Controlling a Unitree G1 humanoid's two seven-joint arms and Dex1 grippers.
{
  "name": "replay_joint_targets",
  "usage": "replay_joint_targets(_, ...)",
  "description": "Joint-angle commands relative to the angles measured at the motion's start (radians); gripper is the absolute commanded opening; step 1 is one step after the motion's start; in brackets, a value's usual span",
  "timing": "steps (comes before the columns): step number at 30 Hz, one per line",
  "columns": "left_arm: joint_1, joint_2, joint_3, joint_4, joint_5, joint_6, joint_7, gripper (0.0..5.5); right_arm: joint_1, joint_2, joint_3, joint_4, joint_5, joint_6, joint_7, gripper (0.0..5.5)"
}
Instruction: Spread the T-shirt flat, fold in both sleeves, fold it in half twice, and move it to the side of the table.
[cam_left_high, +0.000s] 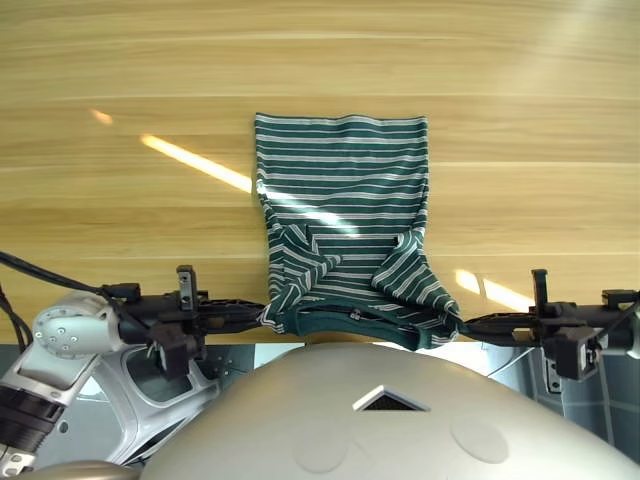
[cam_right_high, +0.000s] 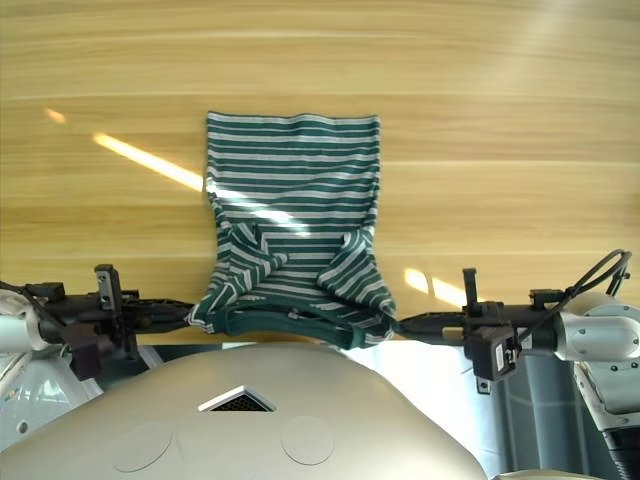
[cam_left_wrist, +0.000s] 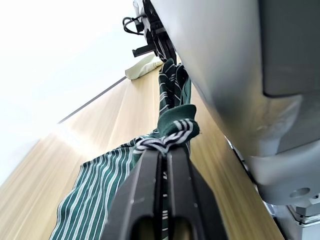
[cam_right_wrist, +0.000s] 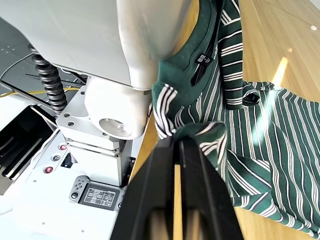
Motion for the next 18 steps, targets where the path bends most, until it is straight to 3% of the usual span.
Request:
replay_joint_targets(1,-0.049,-0.010,0.041,0.011,-0.017,0.045,0.012,0.01,-0.089,0.008,-0.036,-0.019,0.025,0.044,-0.041,0.00)
replay_joint_targets(12,-0.492,-0.241,0.086,0.203,0.082,0.274,0.110,0.01,-0.734,0.197,0.098,0.193,-0.282,0.393,-0.428,0.00)
replay_joint_targets(18,-0.810,-0.406,0.038,0.559,0.319,0.288,0.182,0.01,-0.919,0.294,0.228,0.371,-0.530,0.430,-0.558,0.00)
